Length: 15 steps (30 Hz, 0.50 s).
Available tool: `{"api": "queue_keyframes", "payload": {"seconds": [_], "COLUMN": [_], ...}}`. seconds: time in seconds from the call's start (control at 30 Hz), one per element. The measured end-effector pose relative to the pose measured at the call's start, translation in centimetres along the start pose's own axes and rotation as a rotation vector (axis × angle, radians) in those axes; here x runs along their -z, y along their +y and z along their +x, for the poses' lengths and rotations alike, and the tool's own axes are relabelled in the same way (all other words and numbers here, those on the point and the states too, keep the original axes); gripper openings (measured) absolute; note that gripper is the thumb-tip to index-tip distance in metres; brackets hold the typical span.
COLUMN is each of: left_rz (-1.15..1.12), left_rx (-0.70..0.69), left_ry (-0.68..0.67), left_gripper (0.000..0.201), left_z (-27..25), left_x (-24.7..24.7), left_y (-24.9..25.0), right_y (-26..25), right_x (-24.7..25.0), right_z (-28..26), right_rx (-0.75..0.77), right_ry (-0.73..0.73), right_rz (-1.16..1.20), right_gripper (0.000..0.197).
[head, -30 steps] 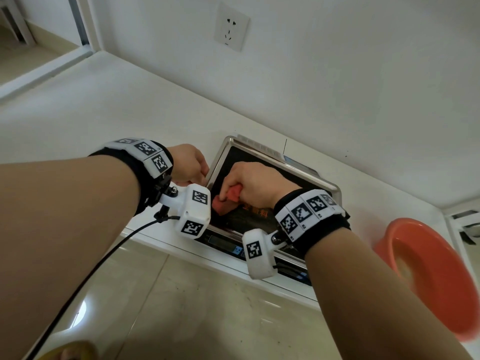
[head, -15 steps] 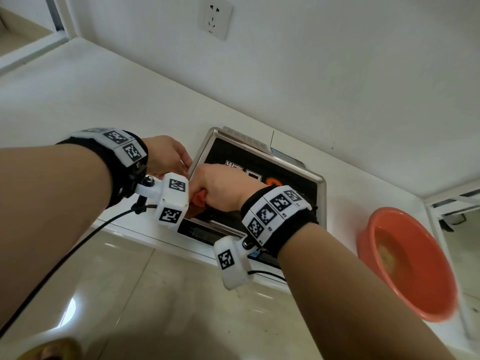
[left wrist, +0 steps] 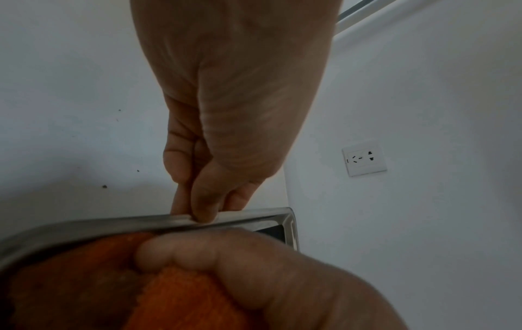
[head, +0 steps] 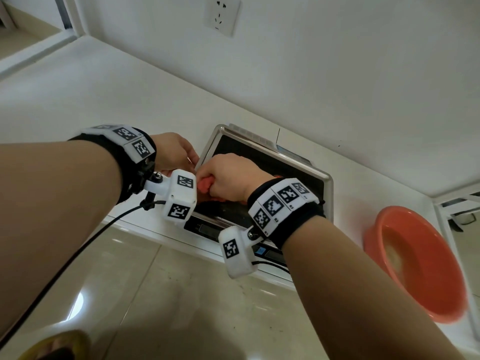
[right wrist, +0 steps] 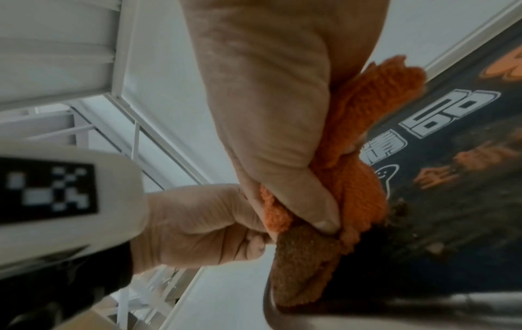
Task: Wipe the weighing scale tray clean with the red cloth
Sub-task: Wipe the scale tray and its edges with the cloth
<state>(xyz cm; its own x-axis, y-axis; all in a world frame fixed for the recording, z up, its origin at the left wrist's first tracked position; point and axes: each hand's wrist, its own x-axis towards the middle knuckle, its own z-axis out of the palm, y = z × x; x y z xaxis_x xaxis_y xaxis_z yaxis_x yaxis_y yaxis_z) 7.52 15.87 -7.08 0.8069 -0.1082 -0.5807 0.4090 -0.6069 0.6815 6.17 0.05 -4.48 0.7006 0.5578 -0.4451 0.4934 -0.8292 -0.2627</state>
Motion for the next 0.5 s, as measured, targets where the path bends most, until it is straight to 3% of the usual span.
{"api": "queue_keyframes", "payload": {"seconds": [0.23,0.37,0.5], "left_rz": [-0.001,-0.022,-0.03], "left_rx": [0.008,0.006,0.026], "left_ry": [0.011,0.007,0.004], "left_gripper": [0.02,0.021,0.023], "left_z": [0.1,-0.2,0.0], "left_x": [-0.1,-0.2,-0.2], "left_y": [0.2,0.2,0.3], "right_y": [-0.9,-0.7,2.4], "right_x": [-0.1,0.4,1.6], "right_z": [-0.5,-0.9,-2.2], "right_rx": [0.064,0.069,-0.047], "right_ry": [-0.069,-0.199,-0.191], "right_rz": [-0.077,-0.172,0.085], "right_gripper": [0.045,0.018,0.03]}}
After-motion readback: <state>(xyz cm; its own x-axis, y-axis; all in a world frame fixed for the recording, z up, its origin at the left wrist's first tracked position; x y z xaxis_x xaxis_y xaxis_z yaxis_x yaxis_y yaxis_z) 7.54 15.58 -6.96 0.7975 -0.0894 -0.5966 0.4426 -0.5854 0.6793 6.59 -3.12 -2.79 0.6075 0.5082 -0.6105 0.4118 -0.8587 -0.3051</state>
